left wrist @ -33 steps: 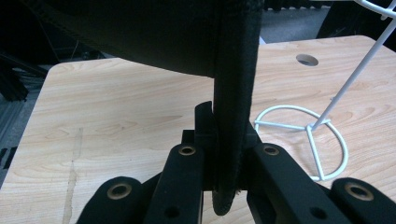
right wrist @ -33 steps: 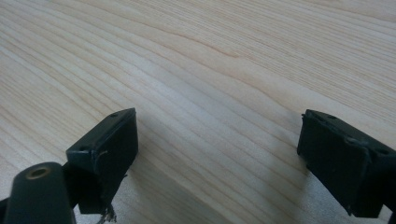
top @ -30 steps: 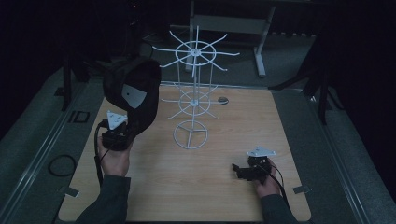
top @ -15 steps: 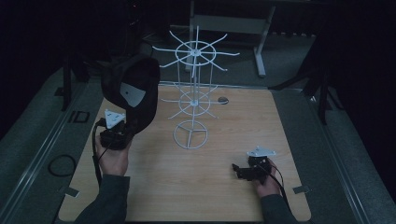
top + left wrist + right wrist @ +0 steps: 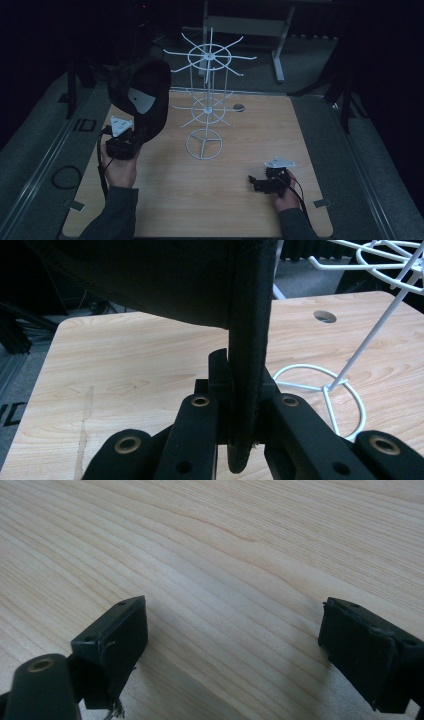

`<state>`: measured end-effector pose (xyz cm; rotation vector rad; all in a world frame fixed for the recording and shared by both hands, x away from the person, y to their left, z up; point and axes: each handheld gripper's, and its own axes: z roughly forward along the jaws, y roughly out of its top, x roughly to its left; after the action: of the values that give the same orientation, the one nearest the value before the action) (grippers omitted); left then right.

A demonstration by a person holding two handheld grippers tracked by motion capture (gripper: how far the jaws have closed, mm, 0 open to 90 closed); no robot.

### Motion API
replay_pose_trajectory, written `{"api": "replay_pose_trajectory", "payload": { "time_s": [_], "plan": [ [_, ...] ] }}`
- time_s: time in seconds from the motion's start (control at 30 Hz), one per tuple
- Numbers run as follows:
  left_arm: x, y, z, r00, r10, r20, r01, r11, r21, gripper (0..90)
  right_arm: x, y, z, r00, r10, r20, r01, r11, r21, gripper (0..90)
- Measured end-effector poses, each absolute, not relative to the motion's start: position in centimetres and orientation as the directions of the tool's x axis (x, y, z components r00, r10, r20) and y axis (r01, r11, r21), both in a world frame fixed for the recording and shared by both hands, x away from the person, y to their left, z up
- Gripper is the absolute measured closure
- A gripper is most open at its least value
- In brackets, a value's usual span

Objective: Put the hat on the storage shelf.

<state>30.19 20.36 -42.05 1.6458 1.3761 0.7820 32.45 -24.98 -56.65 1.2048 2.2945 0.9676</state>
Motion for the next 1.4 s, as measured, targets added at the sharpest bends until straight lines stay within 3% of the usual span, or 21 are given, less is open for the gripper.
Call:
{"api": "replay_pose_trajectory", "payload": {
  "time_s": [1.4],
  "plan": [
    [29.1,20.2,-39.4,0.187,0.982,-0.004,0.372,-0.067,0.926,86.5,32.4,-25.0,-56.6,-0.564,0.826,-0.009,0.570,0.397,0.719,12.3]
  ]
}}
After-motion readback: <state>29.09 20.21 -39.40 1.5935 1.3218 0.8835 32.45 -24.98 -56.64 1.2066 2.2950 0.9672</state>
